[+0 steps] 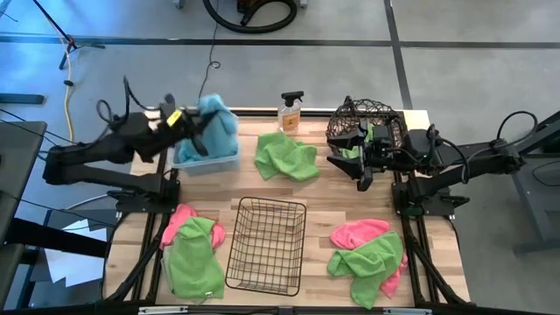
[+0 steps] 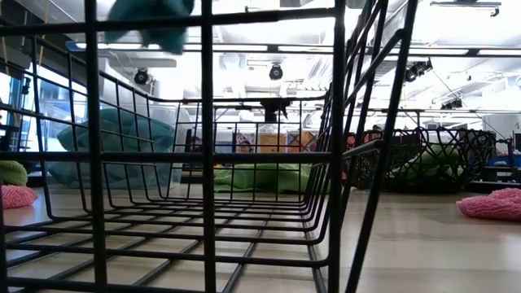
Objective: Sort microfiber towel by color & place in baskets
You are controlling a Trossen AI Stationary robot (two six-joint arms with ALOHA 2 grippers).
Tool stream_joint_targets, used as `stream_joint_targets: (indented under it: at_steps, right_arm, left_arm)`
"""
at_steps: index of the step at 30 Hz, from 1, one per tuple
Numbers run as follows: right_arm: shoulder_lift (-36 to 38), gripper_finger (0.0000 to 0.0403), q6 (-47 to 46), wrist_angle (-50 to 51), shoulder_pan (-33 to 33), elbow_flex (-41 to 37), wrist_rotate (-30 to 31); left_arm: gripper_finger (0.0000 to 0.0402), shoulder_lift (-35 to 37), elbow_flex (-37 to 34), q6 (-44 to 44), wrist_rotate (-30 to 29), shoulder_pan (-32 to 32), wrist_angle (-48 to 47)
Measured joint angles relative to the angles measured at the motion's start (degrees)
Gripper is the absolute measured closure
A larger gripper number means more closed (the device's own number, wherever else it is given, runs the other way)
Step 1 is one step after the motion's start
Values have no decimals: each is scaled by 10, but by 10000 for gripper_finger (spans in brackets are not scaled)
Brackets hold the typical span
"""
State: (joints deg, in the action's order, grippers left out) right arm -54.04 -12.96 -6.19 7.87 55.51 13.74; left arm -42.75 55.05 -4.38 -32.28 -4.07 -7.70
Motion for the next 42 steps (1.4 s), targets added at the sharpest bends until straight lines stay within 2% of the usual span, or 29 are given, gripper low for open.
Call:
stream_joint_targets:
  at_steps: [4,7,10,15,19,25,29,31,36,42]
  right_arm:
    - [0,141,4,0,0,0,0]
    - [0,141,6,0,0,0,0]
    - [0,141,12,0,0,0,0]
    - [0,141,9,0,0,0,2]
    - [0,142,-3,0,0,0,2]
    - [0,142,-5,0,0,0,2]
    - [0,142,-12,0,0,0,1]
    - [0,142,-16,0,0,0,1]
    - [0,142,-3,0,0,0,1]
    - [0,142,14,0,0,0,48]
  left_arm:
    - [401,1,59,47,-33,-71,-155]
    - [401,1,66,77,-42,-129,-211]
    - [401,1,50,83,-11,-179,-202]
    - [401,1,-31,89,66,-240,-82]
    - [401,9,-105,133,71,-257,-44]
    - [401,31,-208,189,-14,-257,-33]
    - [401,42,-254,235,-14,-252,-29]
    - [401,42,-260,266,-5,-245,-47]
    - [401,37,-242,368,35,-244,-158]
    - [401,-17,-177,426,129,-298,-322]
